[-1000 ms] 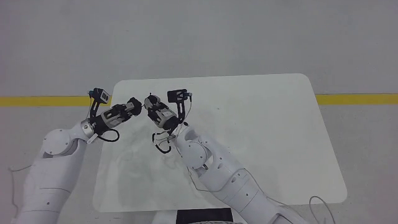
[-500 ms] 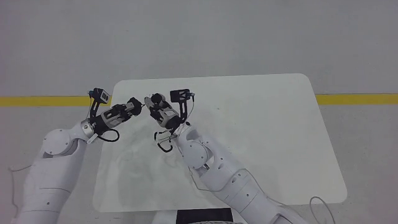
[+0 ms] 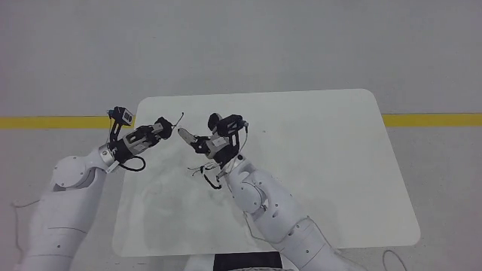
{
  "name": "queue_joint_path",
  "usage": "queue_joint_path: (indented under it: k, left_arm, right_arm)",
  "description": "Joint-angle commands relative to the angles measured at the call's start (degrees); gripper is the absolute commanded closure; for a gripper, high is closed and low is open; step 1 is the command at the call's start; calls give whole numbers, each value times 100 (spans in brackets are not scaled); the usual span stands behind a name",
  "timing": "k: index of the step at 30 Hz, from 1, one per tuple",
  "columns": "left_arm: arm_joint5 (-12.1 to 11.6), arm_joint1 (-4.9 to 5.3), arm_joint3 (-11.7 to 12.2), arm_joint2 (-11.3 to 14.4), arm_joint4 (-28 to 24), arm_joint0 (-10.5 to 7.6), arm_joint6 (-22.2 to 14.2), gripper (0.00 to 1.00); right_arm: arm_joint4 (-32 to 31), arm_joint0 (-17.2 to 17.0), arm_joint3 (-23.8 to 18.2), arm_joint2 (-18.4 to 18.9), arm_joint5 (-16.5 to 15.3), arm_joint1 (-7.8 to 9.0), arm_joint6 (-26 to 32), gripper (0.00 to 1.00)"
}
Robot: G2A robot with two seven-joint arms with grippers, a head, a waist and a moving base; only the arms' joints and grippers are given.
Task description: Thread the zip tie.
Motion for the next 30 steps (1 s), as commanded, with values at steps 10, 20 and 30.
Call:
queue_joint_path:
  k: [10, 20, 30]
  left_arm:
    - [881, 42, 194, -301, -1149, -102, -358, 100]
    - [1493, 4, 103, -227, -1852, -43, -273, 100]
    - [2532, -37, 95, -63, -2791, 58, -378, 100]
  right_arm:
    - [-1002, -31, 56, -39, 540, 31, -1035, 0]
    - [-2043, -23, 81, -189, 958, 74, -1290, 0]
    - [-2983, 720, 962, -1374, 2859, 137, -2125, 0]
